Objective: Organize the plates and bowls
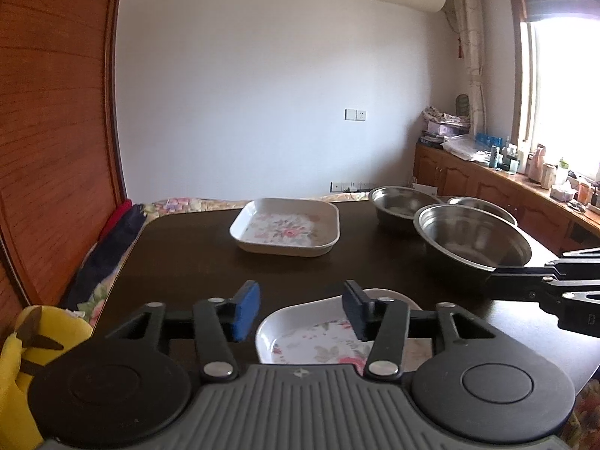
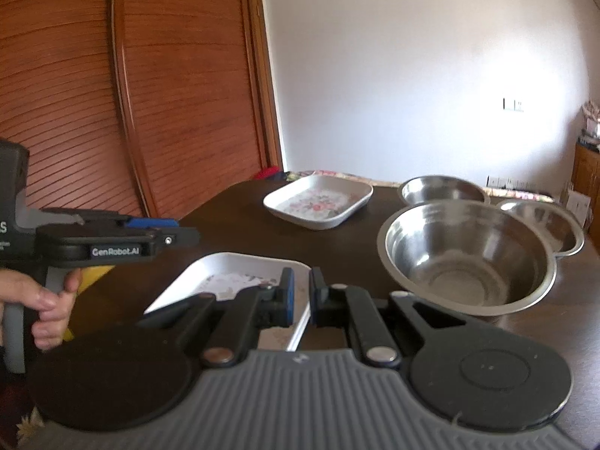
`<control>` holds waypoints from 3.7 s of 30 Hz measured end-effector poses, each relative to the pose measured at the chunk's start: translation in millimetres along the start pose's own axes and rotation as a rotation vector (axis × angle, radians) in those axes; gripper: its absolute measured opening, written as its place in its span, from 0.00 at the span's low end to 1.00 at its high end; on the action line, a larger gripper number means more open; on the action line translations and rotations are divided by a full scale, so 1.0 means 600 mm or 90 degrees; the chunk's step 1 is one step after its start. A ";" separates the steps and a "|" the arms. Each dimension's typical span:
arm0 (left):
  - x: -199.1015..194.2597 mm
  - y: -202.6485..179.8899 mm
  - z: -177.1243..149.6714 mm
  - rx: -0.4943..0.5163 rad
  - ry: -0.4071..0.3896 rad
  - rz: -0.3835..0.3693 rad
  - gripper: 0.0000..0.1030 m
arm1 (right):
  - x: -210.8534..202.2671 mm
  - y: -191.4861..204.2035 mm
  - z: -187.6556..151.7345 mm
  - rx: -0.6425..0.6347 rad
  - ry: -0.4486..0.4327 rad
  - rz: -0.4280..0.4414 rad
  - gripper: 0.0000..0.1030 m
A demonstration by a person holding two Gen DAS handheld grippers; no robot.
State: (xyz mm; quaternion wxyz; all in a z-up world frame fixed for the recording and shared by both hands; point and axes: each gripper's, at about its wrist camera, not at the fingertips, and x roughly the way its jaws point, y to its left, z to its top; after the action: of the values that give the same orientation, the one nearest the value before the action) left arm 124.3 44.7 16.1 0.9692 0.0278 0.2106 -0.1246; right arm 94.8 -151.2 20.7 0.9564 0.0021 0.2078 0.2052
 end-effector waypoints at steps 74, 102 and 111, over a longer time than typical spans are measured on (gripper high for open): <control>0.228 0.172 0.151 -0.040 0.042 0.009 1.00 | 0.193 -0.038 0.161 -0.002 0.036 -0.001 0.78; 0.409 0.184 0.132 -0.057 0.159 -0.037 0.81 | 0.347 -0.069 0.171 0.052 0.215 -0.025 0.55; 0.414 0.182 0.125 -0.055 0.163 -0.023 0.75 | 0.363 -0.060 0.164 0.040 0.254 -0.025 0.55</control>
State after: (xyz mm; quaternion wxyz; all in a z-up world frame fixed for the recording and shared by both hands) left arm 400.5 85.5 -18.6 0.9323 -0.0020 0.3382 -0.1283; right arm 328.8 -90.2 21.1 0.8995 -0.0129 0.3996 0.1761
